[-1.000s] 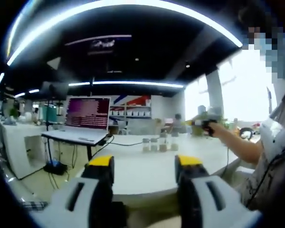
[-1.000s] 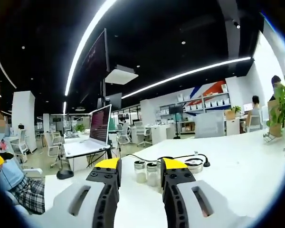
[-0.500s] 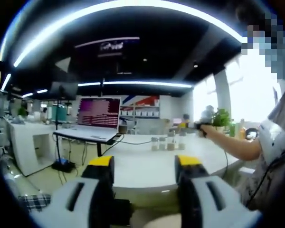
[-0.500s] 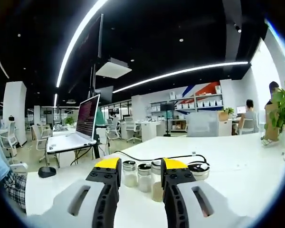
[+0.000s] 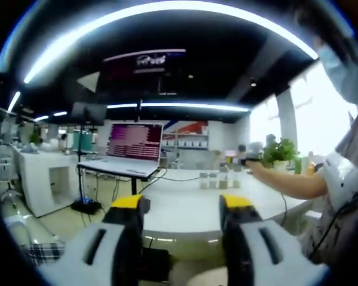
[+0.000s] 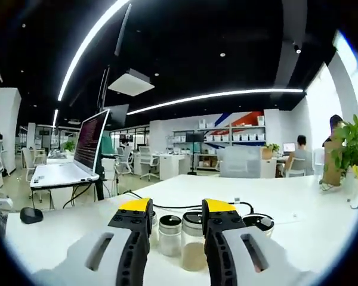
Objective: Rotate the seasoning bottle until the label or dispensing opening points toward the visible target arrow and the bottle remains upright within the marked orientation range
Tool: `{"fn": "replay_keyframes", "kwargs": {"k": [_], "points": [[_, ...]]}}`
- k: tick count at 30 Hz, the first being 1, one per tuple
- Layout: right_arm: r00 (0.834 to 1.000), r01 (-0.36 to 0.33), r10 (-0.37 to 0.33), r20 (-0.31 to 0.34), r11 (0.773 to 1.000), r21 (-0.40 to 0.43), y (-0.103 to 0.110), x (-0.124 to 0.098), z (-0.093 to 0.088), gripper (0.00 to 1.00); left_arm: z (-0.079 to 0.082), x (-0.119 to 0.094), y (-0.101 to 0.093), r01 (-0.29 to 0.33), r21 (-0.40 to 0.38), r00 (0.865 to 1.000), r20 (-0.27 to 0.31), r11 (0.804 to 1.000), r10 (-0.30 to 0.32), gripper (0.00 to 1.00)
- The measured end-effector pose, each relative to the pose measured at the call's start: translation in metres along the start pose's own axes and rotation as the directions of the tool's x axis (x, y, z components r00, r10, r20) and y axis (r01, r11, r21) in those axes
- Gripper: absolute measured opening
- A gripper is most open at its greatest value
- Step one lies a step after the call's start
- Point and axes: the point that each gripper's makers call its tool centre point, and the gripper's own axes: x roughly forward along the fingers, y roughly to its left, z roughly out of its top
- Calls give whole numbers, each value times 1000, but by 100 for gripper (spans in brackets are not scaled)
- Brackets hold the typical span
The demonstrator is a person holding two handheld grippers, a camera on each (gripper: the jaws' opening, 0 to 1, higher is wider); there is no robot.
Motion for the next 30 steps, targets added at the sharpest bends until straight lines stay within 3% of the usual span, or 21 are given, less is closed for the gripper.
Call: {"fn": "replay_keyframes", "kwargs": {"k": [9, 16, 25, 30], "points": [[998, 57, -57, -9, 998, -20, -12, 26, -8, 33, -8, 0, 16, -29, -19, 1000, -9, 999, 29, 53], [997, 70, -71, -31, 997, -29, -18, 42, -20, 35, -15, 1, 21, -40, -33, 999, -22, 999, 39, 53], [993, 112, -114, -27, 991, -71, -38, 64, -23, 40, -13, 5, 22, -53, -34, 998, -19, 998, 52, 52], [991, 126, -129, -32, 988, -86, -41, 67, -29, 41, -22, 13, 21, -43, -35, 998, -47, 998, 41, 52]]}}
